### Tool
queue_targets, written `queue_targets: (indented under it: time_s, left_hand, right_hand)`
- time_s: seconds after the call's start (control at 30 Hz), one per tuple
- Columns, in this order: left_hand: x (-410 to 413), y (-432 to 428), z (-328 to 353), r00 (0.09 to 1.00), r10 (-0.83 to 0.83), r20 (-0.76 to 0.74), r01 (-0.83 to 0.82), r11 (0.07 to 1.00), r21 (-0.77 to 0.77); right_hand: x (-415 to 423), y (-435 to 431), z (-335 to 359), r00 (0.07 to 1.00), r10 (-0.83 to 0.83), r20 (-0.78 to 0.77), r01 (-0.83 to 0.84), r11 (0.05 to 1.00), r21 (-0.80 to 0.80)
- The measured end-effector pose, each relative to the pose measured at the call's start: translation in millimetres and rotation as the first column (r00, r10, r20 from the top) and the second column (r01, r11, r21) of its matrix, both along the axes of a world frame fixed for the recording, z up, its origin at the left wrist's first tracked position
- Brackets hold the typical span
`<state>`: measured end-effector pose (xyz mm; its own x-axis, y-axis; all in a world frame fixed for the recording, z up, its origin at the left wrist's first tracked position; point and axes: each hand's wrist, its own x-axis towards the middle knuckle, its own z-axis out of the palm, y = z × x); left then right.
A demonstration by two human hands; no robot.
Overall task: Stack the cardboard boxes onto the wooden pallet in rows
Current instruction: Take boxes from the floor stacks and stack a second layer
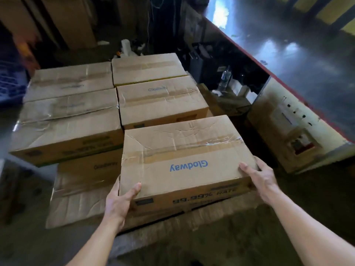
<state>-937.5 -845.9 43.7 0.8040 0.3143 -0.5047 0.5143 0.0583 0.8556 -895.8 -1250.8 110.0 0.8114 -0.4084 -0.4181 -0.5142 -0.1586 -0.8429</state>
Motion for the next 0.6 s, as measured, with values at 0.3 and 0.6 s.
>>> queue_targets:
  time_s: [0.3,0.6]
  left_hand:
    - [31,-12,-43,0.992,0.126,-0.008,-0.125,0.992,0.020]
    - [56,-23,-78,0.983,0.165,-0.078,-0.161,0.985,0.054]
  right_hand:
    - [87,-14,-66,0.986,0.153,-0.062,-0.152,0.988,0.025]
    - [121,-25,-116,0.981,0.186,-0.059,-0.188,0.982,-0.033]
